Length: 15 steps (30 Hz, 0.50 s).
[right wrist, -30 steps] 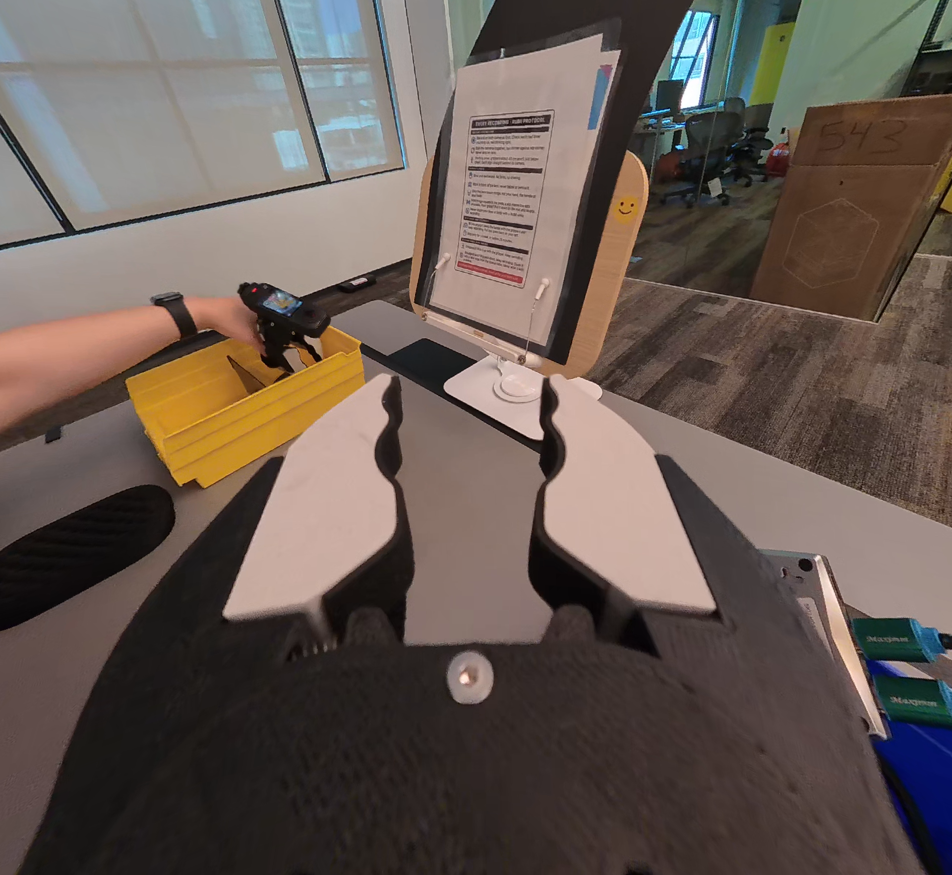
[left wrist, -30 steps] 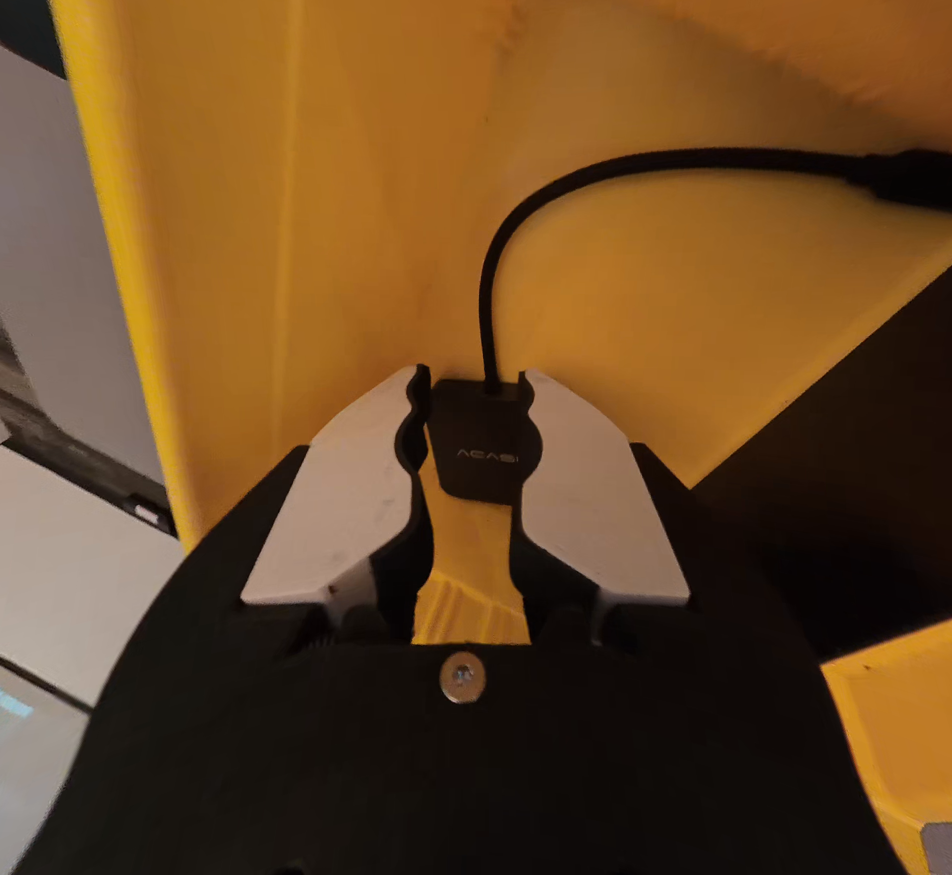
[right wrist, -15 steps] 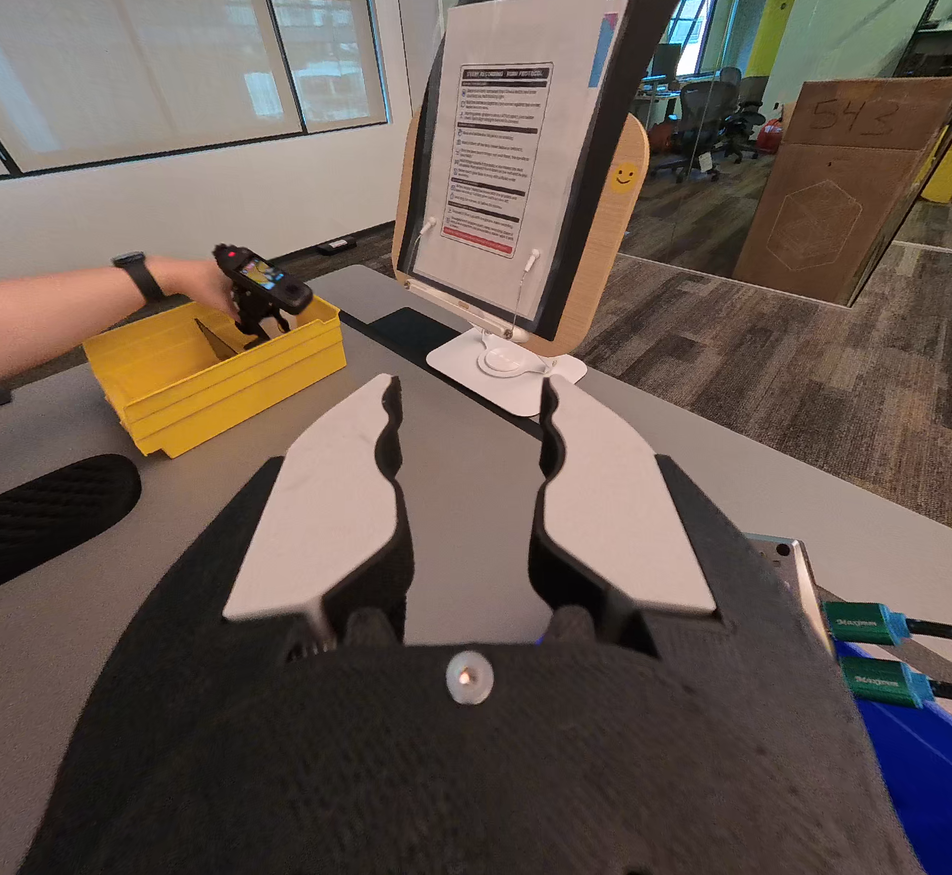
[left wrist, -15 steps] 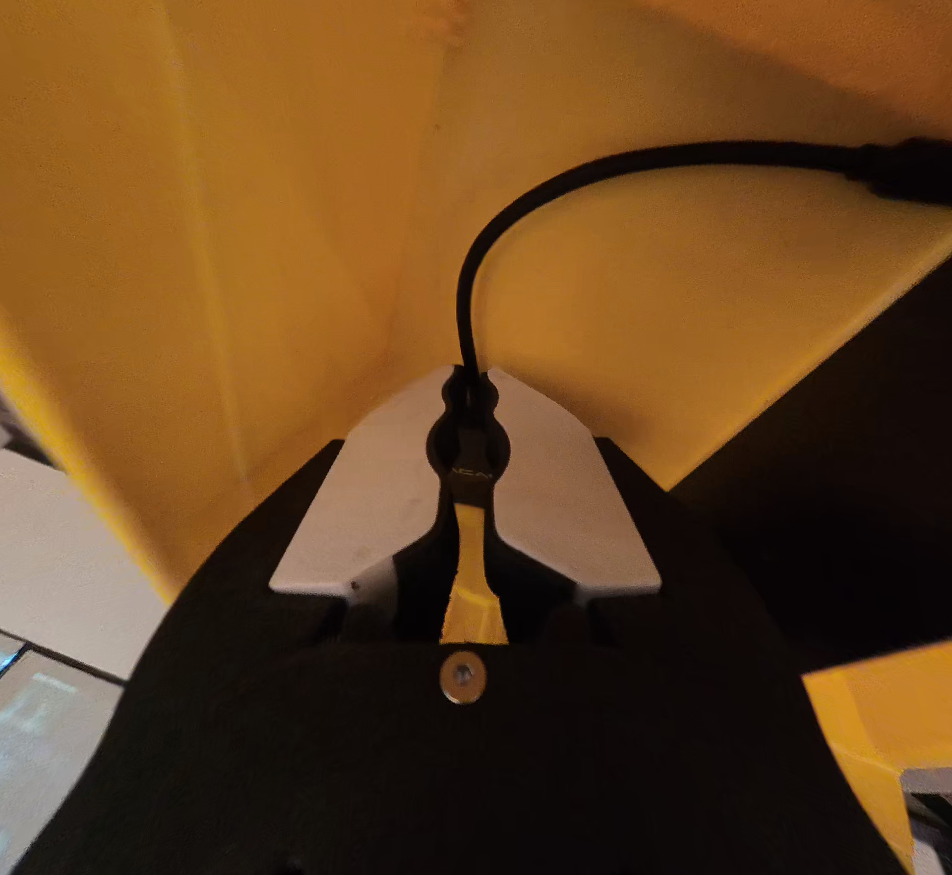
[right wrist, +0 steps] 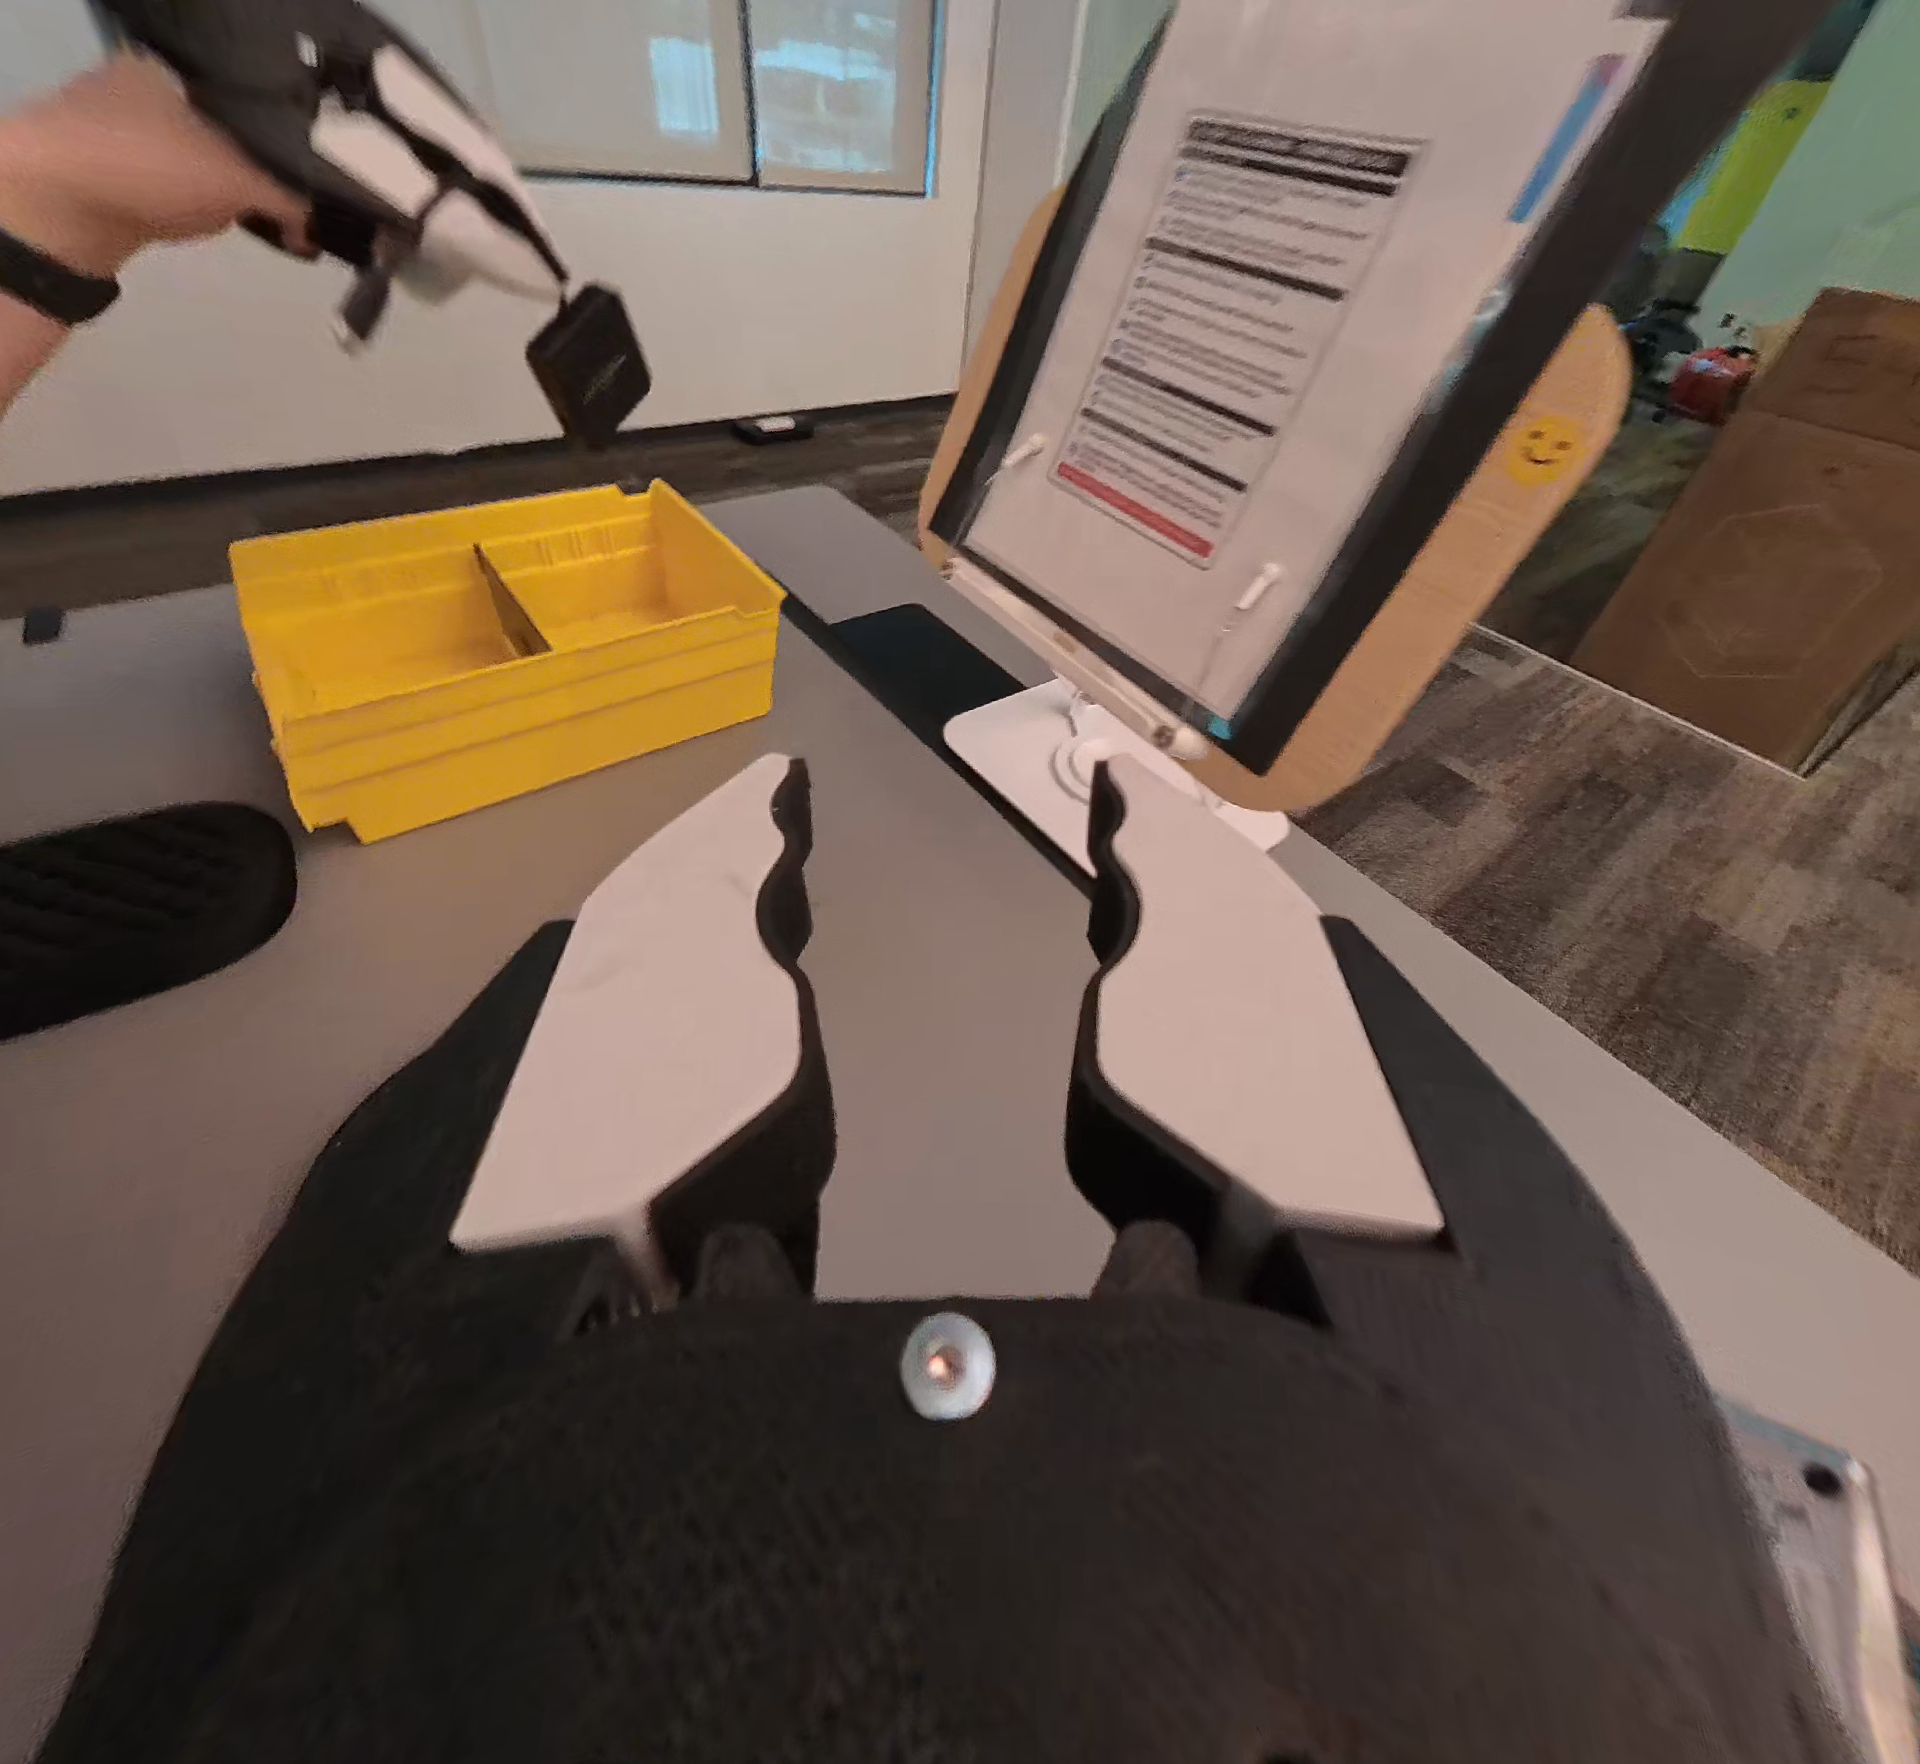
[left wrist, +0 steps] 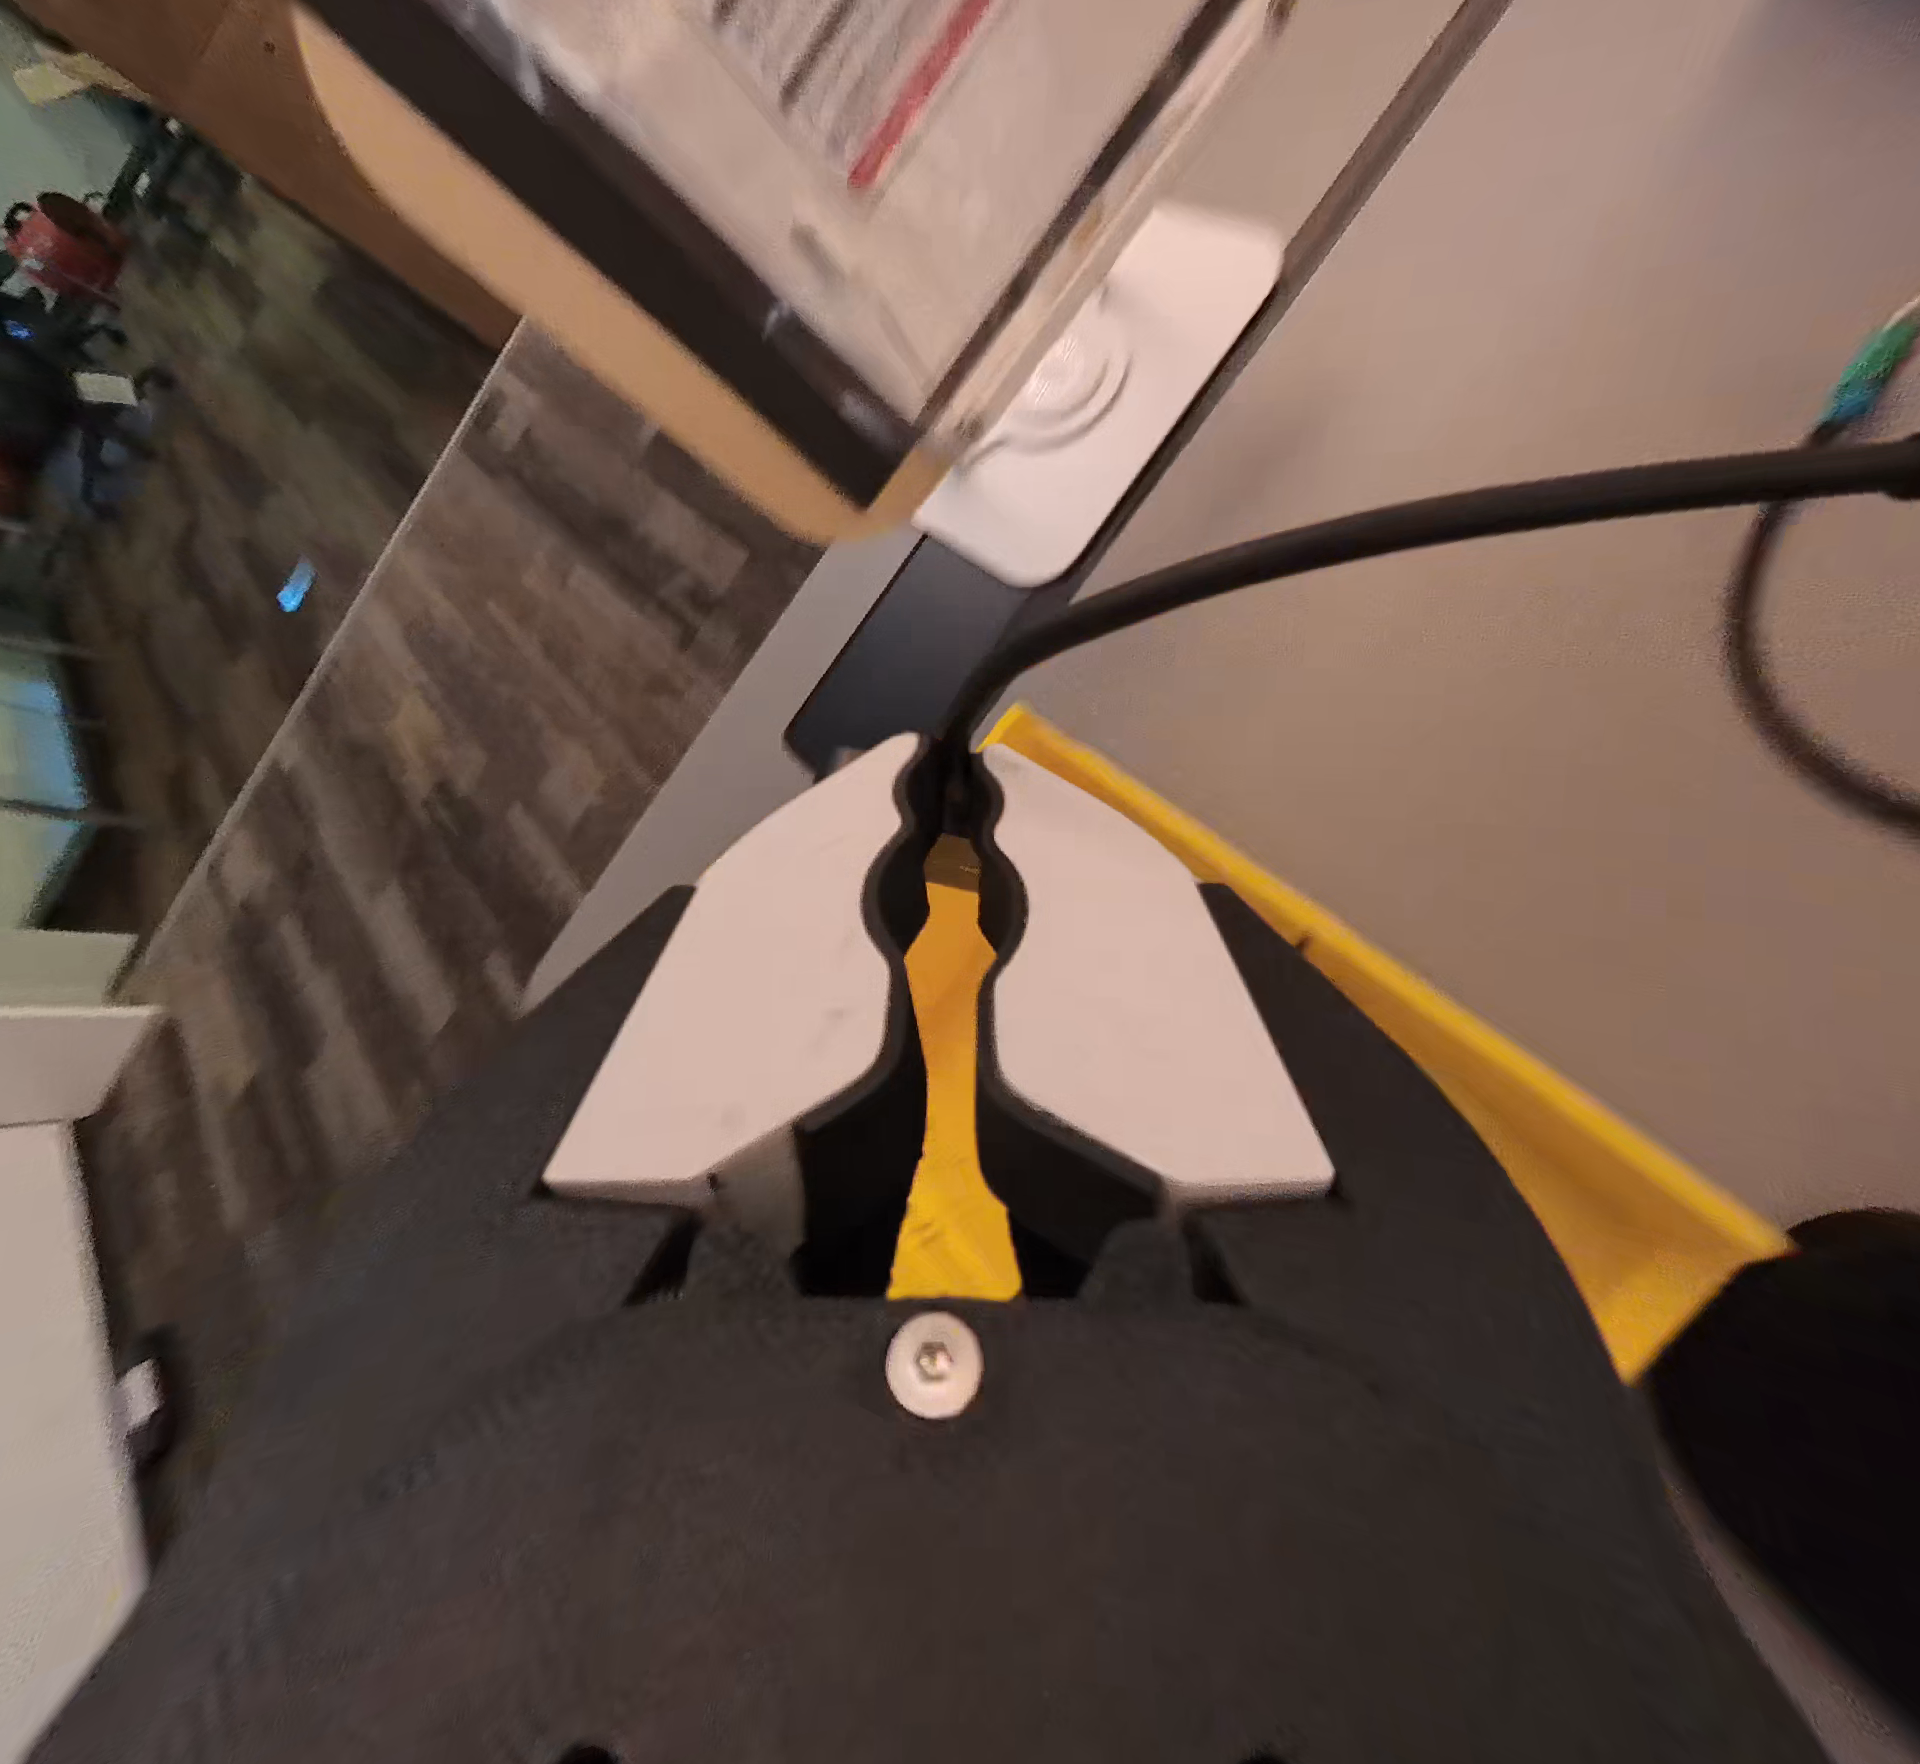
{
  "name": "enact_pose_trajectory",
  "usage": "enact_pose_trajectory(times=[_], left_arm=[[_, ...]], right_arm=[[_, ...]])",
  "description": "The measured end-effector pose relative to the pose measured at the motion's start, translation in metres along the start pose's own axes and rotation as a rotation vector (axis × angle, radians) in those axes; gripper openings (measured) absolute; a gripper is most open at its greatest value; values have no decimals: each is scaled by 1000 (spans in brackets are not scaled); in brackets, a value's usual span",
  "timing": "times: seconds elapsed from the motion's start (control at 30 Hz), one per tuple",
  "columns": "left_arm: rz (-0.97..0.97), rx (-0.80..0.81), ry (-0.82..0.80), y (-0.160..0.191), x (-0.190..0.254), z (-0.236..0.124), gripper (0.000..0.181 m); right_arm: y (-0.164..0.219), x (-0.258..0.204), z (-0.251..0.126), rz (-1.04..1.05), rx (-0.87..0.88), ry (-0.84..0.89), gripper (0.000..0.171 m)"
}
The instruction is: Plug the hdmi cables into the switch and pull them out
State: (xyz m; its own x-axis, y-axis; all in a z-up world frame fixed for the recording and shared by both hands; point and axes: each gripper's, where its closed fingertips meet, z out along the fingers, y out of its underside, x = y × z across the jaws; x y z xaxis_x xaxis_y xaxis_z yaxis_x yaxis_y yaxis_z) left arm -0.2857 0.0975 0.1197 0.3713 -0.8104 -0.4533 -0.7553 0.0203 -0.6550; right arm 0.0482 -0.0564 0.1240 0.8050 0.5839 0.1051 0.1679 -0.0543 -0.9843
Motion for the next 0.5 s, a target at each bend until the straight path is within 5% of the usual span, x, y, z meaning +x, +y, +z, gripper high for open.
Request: enact_pose_trajectory(times=[0.17, 0.27, 0.37, 0.5], left_arm=[[-122, 151, 194, -69, 60, -5, 4], [-177, 243, 271, -99, 90, 2, 4], [-267, 346, 307, -126, 107, 10, 4], [-407, 437, 433, -152, 126, 20, 4]], right_arm=[[17, -20, 35, -102, -100, -22, 46], [8, -36, 50, -65, -7, -78, 43], [2, -67, 66, -44, 76, -209, 55], [2, -84, 92, -239, 153, -114, 68]])
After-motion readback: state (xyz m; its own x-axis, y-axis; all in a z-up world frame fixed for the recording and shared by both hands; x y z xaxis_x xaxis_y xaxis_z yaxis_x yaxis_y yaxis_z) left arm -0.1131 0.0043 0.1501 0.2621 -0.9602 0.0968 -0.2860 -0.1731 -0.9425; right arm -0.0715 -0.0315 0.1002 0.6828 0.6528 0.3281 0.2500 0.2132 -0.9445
